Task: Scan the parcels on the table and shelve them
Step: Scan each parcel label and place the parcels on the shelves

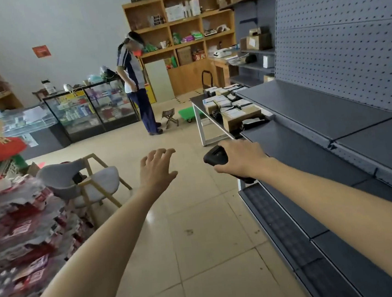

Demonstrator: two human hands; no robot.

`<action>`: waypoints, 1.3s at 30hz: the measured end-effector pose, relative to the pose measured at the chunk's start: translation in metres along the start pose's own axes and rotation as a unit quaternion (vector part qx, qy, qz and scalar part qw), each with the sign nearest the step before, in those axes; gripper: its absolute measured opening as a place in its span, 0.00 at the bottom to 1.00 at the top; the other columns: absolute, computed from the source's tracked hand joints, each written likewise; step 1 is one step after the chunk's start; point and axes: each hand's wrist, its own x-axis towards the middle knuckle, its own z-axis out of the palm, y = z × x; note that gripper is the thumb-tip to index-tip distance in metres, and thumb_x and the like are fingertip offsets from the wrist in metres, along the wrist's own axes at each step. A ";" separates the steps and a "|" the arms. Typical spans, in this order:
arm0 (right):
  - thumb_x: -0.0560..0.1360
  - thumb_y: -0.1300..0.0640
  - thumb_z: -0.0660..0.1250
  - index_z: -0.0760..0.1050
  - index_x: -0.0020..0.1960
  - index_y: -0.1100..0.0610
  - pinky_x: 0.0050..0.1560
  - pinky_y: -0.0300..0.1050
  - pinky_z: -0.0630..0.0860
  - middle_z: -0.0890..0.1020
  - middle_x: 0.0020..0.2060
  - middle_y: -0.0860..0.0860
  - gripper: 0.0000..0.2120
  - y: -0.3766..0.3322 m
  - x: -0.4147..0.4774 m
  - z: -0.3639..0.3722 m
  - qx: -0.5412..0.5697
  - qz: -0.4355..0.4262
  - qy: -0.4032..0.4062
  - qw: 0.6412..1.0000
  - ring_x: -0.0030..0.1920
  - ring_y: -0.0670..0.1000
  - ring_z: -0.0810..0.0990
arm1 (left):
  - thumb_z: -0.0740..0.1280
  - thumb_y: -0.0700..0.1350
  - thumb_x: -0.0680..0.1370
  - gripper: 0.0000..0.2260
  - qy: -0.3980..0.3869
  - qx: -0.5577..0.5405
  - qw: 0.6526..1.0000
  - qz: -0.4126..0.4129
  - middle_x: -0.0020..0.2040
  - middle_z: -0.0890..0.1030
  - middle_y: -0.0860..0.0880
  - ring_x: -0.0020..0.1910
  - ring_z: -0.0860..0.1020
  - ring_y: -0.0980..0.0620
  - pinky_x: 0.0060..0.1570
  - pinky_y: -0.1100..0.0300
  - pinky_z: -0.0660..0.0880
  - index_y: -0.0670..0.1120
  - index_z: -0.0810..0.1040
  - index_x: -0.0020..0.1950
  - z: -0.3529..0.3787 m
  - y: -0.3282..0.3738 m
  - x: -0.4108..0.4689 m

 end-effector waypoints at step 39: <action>0.70 0.37 0.71 0.71 0.70 0.47 0.50 0.50 0.80 0.82 0.56 0.48 0.31 0.176 0.681 0.276 0.310 0.176 -0.025 0.934 0.54 0.54 0.80 | 0.73 0.50 0.74 0.28 -0.133 -0.040 0.990 0.013 0.70 0.71 0.51 0.69 0.67 0.45 0.67 0.50 0.61 0.54 0.68 0.73 0.379 -0.158 0.663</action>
